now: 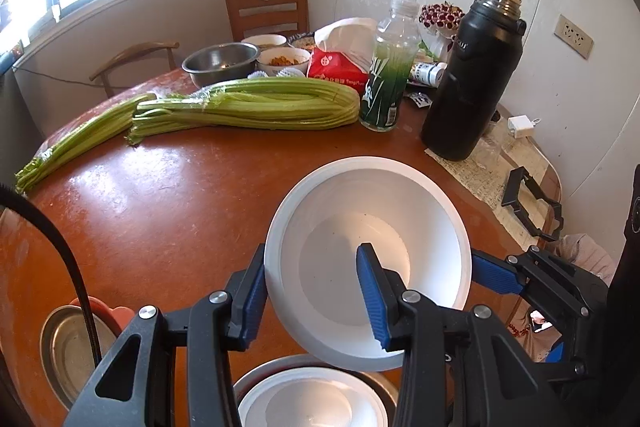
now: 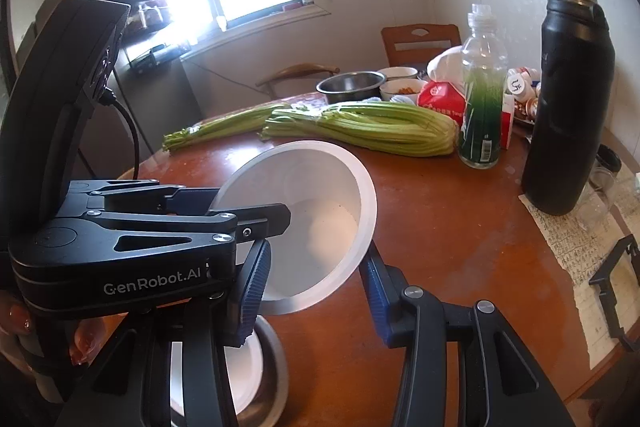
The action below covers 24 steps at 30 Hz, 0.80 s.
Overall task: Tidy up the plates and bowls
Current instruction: 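Lift the paper cup and carry it over the white bowl with the left gripper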
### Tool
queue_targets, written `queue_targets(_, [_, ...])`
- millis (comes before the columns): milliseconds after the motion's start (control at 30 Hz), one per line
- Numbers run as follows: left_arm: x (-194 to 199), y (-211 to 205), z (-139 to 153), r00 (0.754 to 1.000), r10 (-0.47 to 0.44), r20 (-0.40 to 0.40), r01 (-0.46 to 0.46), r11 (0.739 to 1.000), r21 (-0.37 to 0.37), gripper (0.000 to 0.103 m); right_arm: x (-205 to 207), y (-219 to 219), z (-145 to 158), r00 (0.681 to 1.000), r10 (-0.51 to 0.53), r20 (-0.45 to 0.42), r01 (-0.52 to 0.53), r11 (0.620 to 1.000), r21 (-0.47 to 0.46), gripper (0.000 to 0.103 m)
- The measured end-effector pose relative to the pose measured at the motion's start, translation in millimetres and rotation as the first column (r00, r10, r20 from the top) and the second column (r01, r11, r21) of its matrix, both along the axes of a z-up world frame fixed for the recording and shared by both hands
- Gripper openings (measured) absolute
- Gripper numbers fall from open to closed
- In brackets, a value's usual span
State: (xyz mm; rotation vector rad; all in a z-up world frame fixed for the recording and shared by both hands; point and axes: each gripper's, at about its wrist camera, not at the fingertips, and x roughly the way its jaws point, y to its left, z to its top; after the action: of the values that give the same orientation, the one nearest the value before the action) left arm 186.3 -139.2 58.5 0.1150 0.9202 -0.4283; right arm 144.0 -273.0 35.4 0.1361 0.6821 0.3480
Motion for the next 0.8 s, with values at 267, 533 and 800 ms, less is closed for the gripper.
queue_targets(267, [-29, 17, 21, 0.999, 0.022, 0.043, -0.021, 1.0, -0.011, 0.043, -25, 14, 18, 0.999, 0.031, 0.042, -0.031, 1.0, -0.005, 0.048])
queue_targets(533, [-59, 30, 36, 0.996, 0.047, 0.079, -0.047, 0.999, 0.001, 0.043, -50, 25, 31, 0.995, 0.072, 0.068, -0.072, 0.997, -0.002, 0.048])
queue_targets(800, [-84, 44, 35, 0.992, 0.079, 0.098, -0.081, 0.997, 0.01, 0.043, -69, 36, 29, 0.991, 0.118, 0.064, -0.118, 0.993, -0.01, 0.048])
